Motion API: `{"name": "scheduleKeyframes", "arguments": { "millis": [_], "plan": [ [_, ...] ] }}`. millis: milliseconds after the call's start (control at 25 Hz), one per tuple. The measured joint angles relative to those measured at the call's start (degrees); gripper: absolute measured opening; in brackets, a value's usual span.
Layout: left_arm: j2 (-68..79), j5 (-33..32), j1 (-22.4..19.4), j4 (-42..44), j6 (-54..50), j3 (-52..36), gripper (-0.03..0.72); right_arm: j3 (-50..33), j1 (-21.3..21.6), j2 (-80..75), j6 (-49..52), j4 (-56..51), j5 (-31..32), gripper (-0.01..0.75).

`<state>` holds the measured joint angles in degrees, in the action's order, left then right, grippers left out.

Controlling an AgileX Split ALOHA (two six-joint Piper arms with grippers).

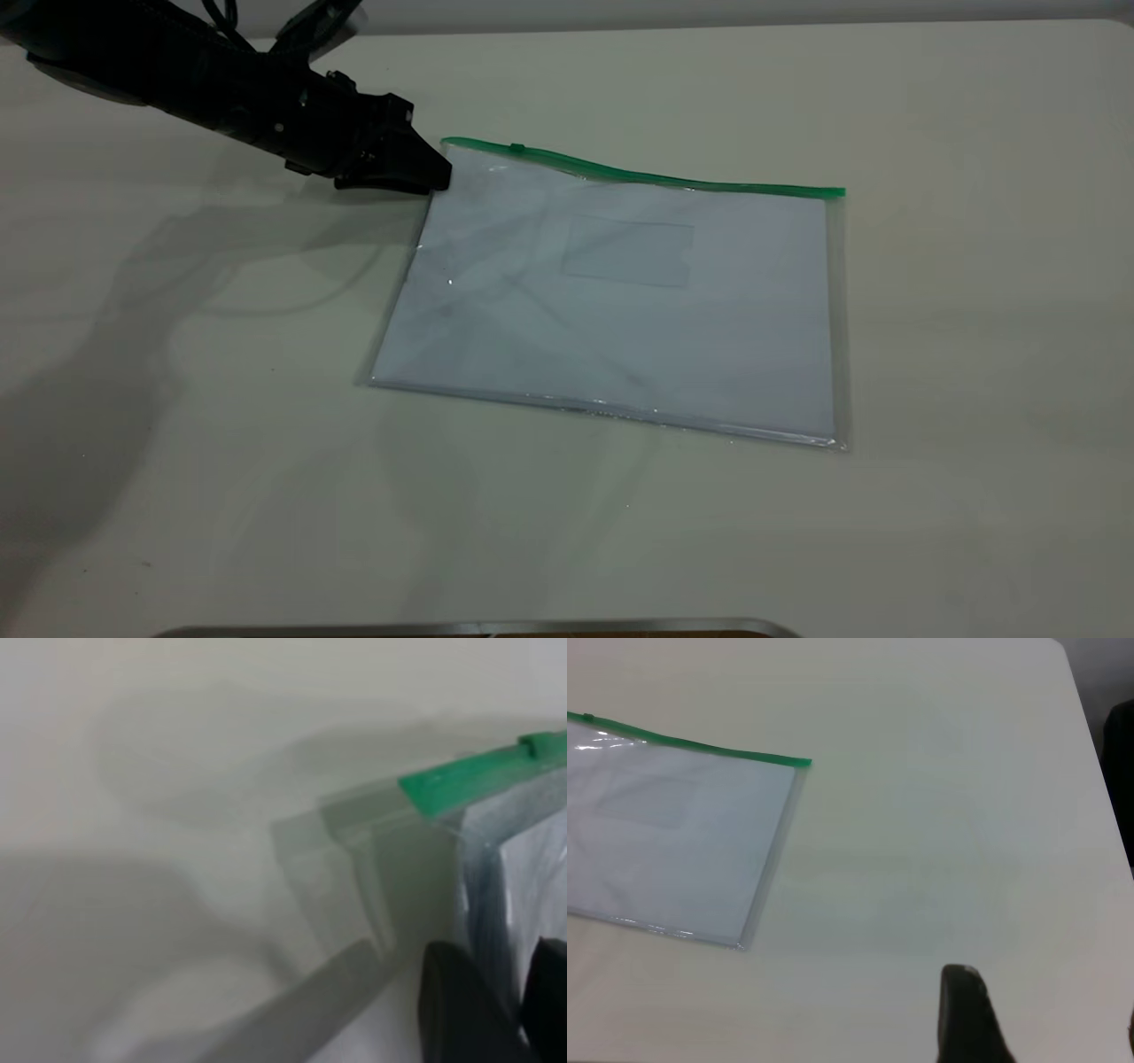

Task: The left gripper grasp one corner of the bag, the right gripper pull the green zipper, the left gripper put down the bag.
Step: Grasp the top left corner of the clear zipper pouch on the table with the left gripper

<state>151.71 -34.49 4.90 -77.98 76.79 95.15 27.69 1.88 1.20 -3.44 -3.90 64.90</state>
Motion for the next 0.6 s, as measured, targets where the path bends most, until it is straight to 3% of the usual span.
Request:
{"name": "scheduleKeyframes", "arguments": {
  "millis": [320,600],
  "plan": [
    [0.1,0.3,0.0,-2.3,2.3,0.0,0.475,0.0,0.0,0.0,0.0,0.2,0.0,0.468],
    [0.4,-1.0,0.0,-8.5,5.0,0.0,0.51,0.0,0.0,0.0,0.0,0.3,0.0,0.468]
  ]
}}
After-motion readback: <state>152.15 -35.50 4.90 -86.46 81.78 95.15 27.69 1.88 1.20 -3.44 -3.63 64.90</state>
